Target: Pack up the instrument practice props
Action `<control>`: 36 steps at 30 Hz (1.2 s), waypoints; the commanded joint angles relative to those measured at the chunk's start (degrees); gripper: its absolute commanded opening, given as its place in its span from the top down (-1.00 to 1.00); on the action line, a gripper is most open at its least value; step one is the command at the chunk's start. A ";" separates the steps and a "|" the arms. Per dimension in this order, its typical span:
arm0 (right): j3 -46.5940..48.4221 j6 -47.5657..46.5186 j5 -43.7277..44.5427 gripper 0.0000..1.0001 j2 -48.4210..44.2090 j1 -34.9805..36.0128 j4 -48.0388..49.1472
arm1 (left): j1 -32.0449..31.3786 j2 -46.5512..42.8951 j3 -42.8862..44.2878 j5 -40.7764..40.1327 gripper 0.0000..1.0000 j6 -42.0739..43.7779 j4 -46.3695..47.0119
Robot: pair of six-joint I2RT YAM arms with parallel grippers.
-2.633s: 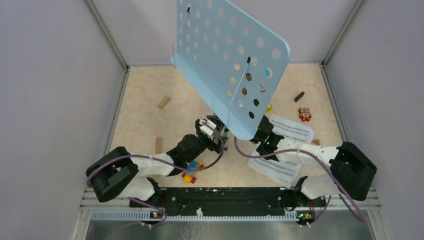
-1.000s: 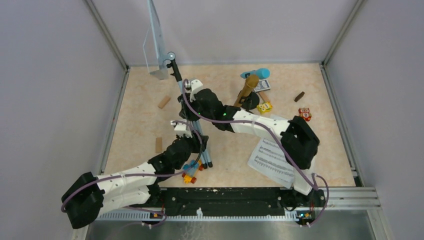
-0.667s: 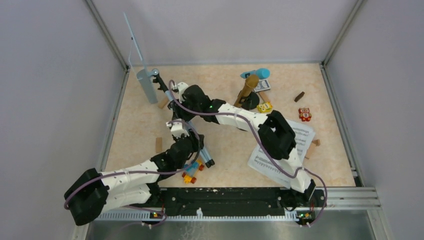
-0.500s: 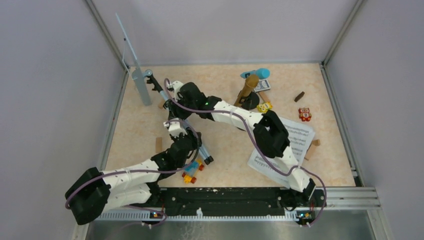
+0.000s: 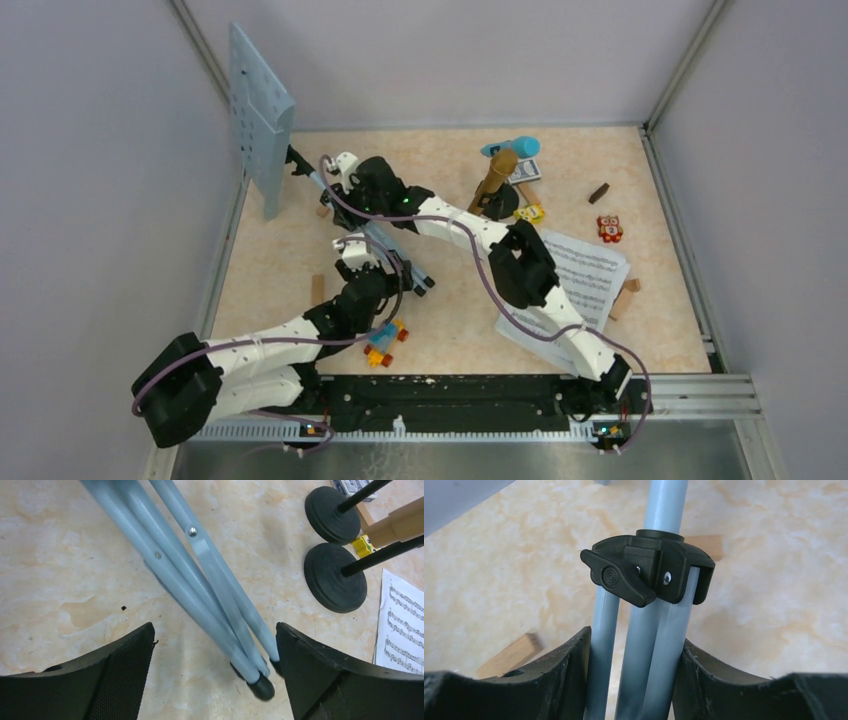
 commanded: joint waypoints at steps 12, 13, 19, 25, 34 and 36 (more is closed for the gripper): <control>2.37 -13.39 5.37 0.90 4.71 -2.92 12.97 | -0.11 -10.07 0.10 8.26 -0.97 3.37 0.13; 2.29 -12.90 5.07 0.88 4.92 -2.92 13.34 | -0.05 -10.50 0.18 8.40 -0.97 3.41 -0.22; 2.08 -11.44 2.01 0.83 6.96 -2.82 13.13 | -0.11 -14.75 0.92 9.59 -0.98 3.05 -3.91; 1.60 -10.26 0.29 0.76 8.62 -2.84 12.48 | -0.08 -22.67 1.66 11.20 -0.98 4.60 -6.72; 1.92 -8.56 5.81 -0.02 7.18 -3.20 12.12 | -0.08 -26.76 3.96 11.25 -0.97 4.64 -12.67; 1.32 -8.35 6.03 -0.20 5.60 -3.50 10.36 | -0.10 -27.37 4.74 11.15 -0.98 4.49 -14.02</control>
